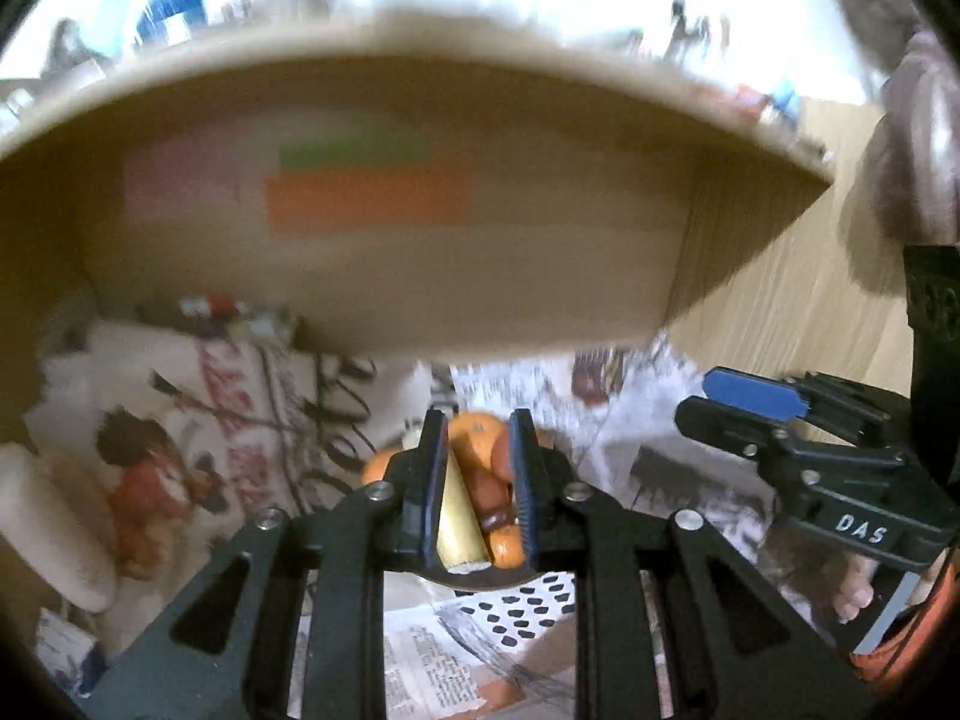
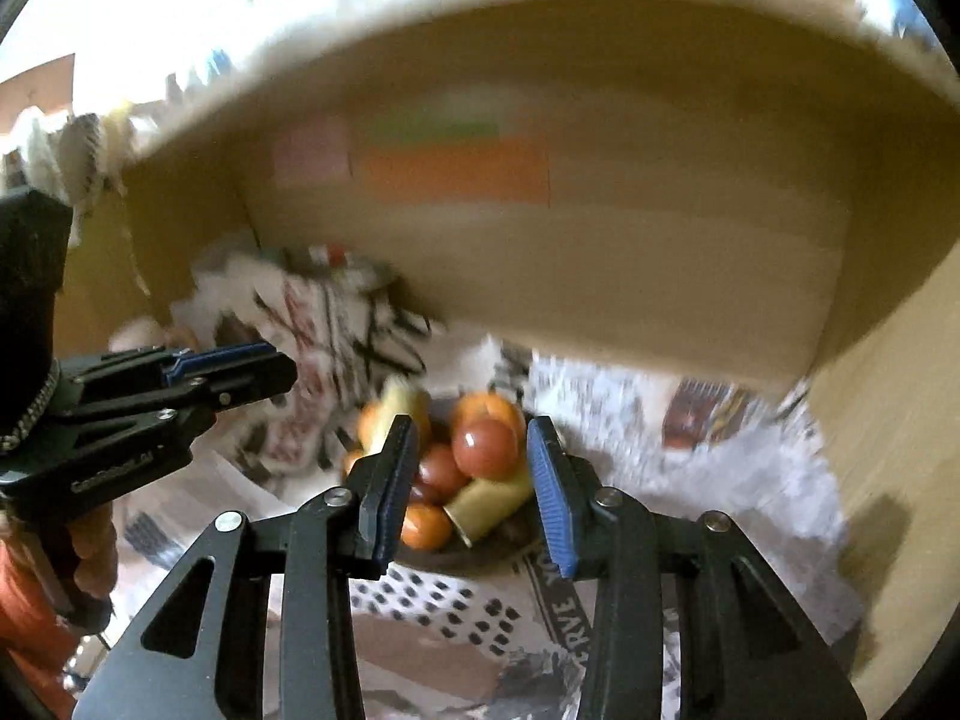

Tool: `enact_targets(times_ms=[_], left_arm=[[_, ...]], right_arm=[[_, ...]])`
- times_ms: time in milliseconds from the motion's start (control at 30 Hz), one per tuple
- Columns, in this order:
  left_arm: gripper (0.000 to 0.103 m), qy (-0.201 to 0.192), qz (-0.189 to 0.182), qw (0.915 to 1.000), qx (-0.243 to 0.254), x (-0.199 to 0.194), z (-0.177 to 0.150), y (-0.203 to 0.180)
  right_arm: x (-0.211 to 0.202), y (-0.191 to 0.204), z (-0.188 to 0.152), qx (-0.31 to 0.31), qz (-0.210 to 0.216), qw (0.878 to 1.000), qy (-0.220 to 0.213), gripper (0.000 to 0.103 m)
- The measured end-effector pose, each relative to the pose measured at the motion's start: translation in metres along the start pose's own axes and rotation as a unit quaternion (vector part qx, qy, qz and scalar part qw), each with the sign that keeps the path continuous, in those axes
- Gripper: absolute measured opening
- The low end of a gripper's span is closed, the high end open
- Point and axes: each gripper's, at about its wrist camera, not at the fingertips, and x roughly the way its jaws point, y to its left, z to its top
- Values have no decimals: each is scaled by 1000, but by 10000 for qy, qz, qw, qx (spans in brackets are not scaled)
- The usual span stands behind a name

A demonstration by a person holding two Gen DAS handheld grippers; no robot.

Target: Organize fruits

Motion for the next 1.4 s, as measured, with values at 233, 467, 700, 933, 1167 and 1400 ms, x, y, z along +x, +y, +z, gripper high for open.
enact_targets(times_ms=[233, 467, 700, 933, 1167, 1400], left_arm=[[61, -852, 287, 9959, 142, -80, -2, -16], [81, -1266, 385, 9910, 181, -130, -13, -26], [100, -1457, 501, 9880, 99, -156, -24, -30], [103, -1484, 618, 9870, 58, -162, -30, -31], [103, -1455, 627, 9874, 7, -160, -30, -29], [103, -1449, 637, 9874, -21, -159, -31, -28]], right_arm=[[-69, 31, 6, 48, 4, 9965, -835, 40], [-109, 55, -4, 73, -142, 9909, -1339, 68], [-135, 71, -16, 131, -442, 9847, -1682, 92], [-148, 74, -23, 171, -603, 9805, -1864, 103], [-147, 74, -24, 147, -615, 9808, -1843, 103], [-145, 78, -24, 52, -634, 9812, -1823, 103]])
